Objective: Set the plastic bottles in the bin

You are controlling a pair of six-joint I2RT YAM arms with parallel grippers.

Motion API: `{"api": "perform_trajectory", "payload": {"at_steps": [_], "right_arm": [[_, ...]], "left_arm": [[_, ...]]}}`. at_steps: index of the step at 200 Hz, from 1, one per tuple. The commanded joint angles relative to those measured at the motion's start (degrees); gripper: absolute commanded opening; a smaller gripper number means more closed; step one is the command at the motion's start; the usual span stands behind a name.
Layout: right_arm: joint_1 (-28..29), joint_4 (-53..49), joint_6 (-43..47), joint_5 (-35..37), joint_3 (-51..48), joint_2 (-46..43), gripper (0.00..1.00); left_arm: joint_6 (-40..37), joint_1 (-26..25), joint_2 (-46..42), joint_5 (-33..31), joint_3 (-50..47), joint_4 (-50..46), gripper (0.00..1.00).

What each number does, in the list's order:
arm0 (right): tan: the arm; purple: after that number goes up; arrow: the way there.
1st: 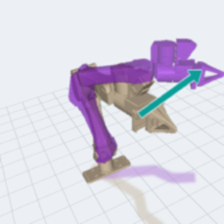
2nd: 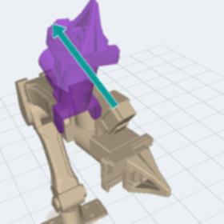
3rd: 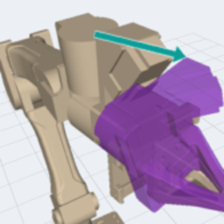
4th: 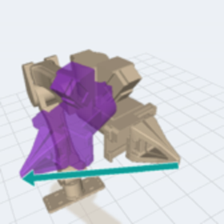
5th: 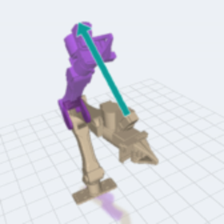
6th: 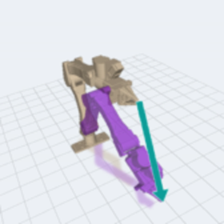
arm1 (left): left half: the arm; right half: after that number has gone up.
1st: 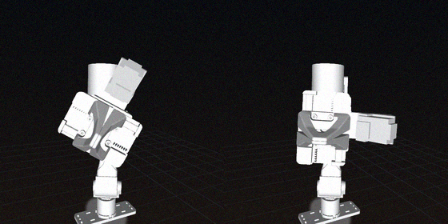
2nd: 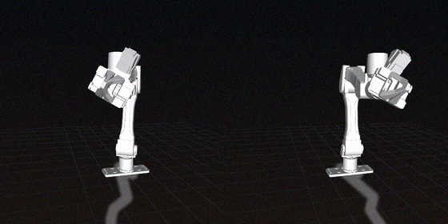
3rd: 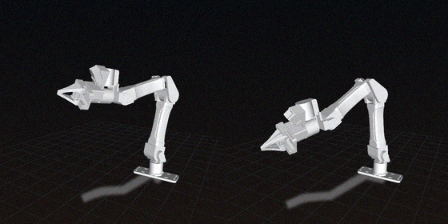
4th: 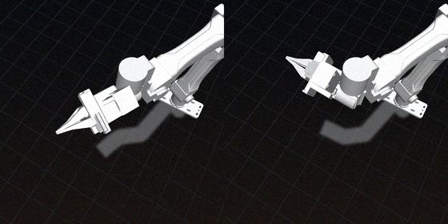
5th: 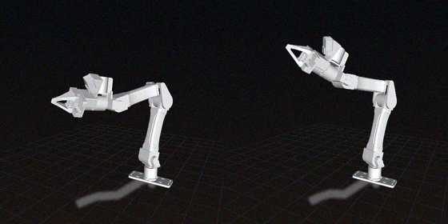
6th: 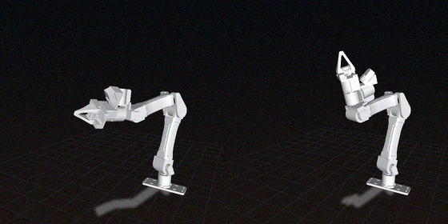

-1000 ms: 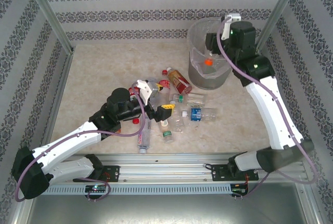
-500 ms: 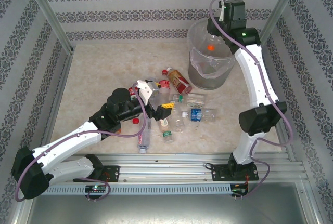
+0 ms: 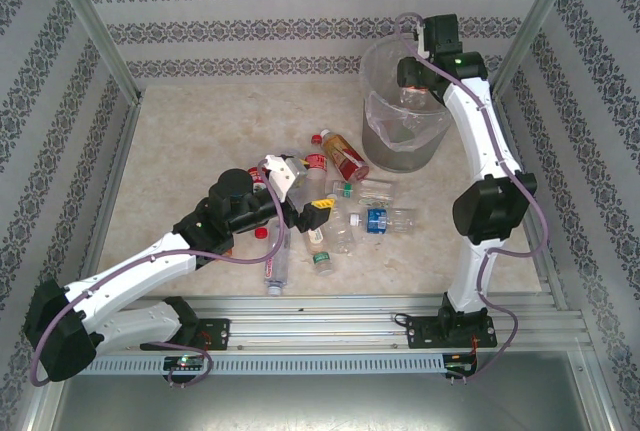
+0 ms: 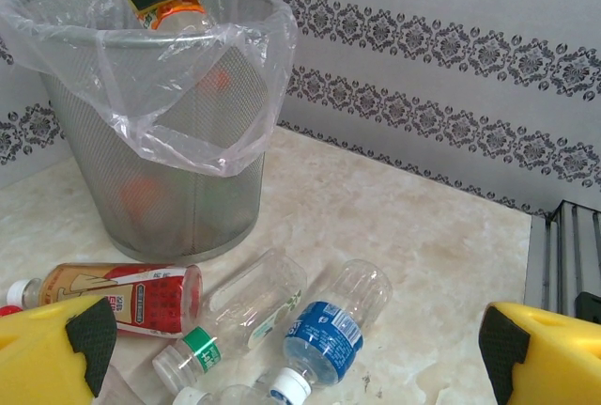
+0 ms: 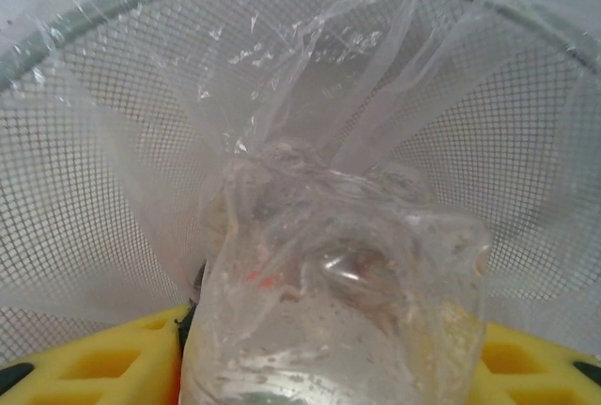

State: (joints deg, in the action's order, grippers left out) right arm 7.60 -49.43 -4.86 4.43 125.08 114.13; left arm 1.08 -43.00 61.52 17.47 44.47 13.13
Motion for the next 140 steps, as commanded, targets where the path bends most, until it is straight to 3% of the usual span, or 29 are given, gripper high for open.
{"api": "perform_trajectory", "payload": {"at_steps": [1,66,140], "right_arm": [[-0.58,-1.74,1.28,-1.58,-1.14,1.69,0.6],[-0.59,-2.18,0.36,-3.19,-0.89,-0.06,0.83],[-0.49,-1.42,-0.86,-5.91,-4.58,-9.79,0.85]], "left_arm": [[-1.41,0.05,0.2,-0.49,0.56,-0.92,1.0],[-1.65,0.03,0.21,-0.43,0.76,-1.35,1.0],[-3.43,0.03,0.01,0.22,1.09,-2.68,1.0]]}}
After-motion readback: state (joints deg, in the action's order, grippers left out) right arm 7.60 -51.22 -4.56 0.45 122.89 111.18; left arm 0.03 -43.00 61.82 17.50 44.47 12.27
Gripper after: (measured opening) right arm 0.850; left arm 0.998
